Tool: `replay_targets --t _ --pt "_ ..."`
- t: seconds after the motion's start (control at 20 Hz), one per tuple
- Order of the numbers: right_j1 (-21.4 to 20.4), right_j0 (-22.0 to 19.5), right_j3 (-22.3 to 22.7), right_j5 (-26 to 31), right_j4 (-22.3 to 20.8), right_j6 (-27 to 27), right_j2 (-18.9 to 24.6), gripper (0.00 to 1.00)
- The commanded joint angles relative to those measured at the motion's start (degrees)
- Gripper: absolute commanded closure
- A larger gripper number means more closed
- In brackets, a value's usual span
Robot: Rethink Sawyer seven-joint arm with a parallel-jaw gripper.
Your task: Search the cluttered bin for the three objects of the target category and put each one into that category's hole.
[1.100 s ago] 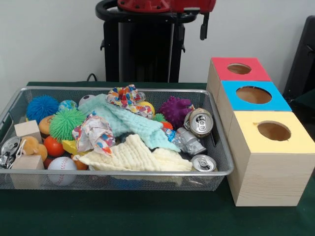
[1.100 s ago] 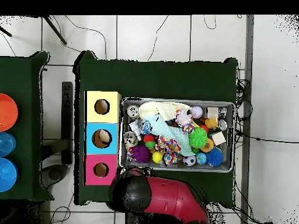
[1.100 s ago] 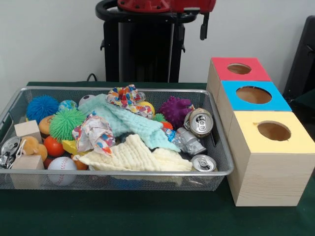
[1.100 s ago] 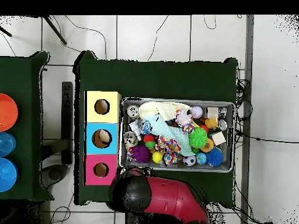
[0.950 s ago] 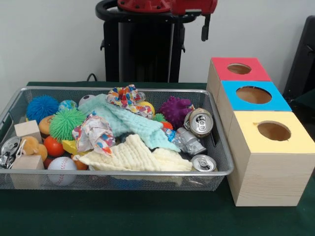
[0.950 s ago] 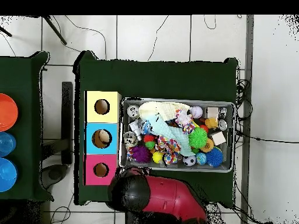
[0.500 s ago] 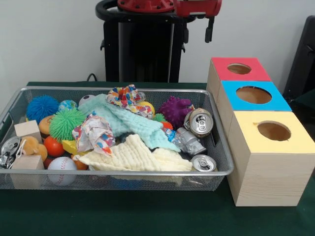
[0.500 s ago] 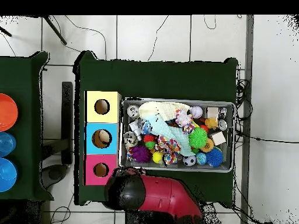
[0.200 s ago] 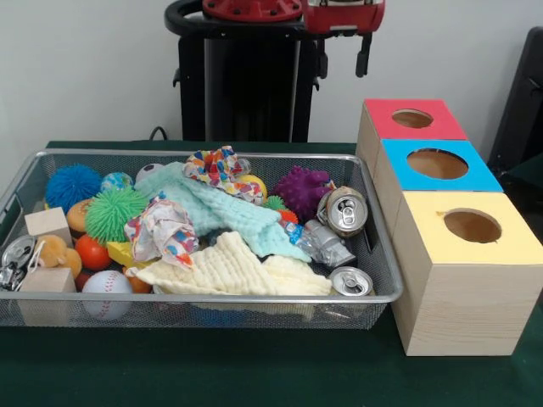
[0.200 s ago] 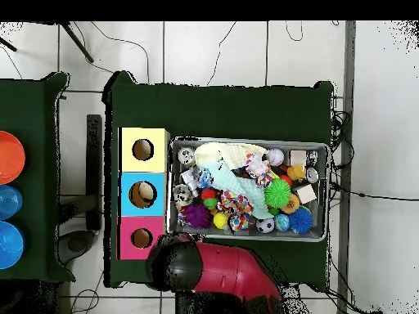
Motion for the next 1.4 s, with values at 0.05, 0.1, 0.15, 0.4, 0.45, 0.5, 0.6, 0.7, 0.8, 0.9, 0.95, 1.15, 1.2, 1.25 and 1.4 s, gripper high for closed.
replay_targets --t 0.05,0.1,0.15,0.4,0.45,0.5,0.6,0.7,0.8,0.9,0.95,1.15,1.2,1.25,1.4 --pt "8.1 -3.4 -6.5 2.5 -3.3 0.2 3.7 0.0" --pt "8.8 -3.8 -7.0 2.2 -3.4 -0.1 3.9 0.0" --pt "8.5 -3.9 -7.2 3.0 -3.4 -0.2 3.9 0.0" --pt "8.1 -3.9 -9.9 8.2 -3.6 -0.1 4.0 0.0" --pt "7.9 -3.6 -10.2 8.9 -3.5 0.2 3.9 0.0" --pt "7.7 -3.3 -10.6 9.6 -3.5 0.5 3.8 0.0" --pt "7.0 -3.0 -10.6 11.6 -2.8 1.5 3.6 0.0" --pt "5.8 -2.6 -10.1 13.0 -2.4 2.0 3.5 0.0" --pt "5.2 -2.3 -10.1 14.1 -2.2 2.5 3.4 0.0" --pt "4.7 -1.6 -10.6 15.3 -2.3 3.2 3.1 0.0" --pt "4.5 -1.2 -10.9 16.2 -2.4 3.6 2.8 0.0" --pt "6.6 -0.8 -13.2 17.1 -2.5 4.4 2.8 0.0" --pt "7.2 -0.8 -13.6 16.9 -2.5 4.4 2.8 0.0" --pt "8.1 -0.8 -14.5 17.0 -2.6 4.5 2.7 0.0" --pt "9.6 -0.7 -15.3 16.8 -2.2 5.3 2.4 0.0"
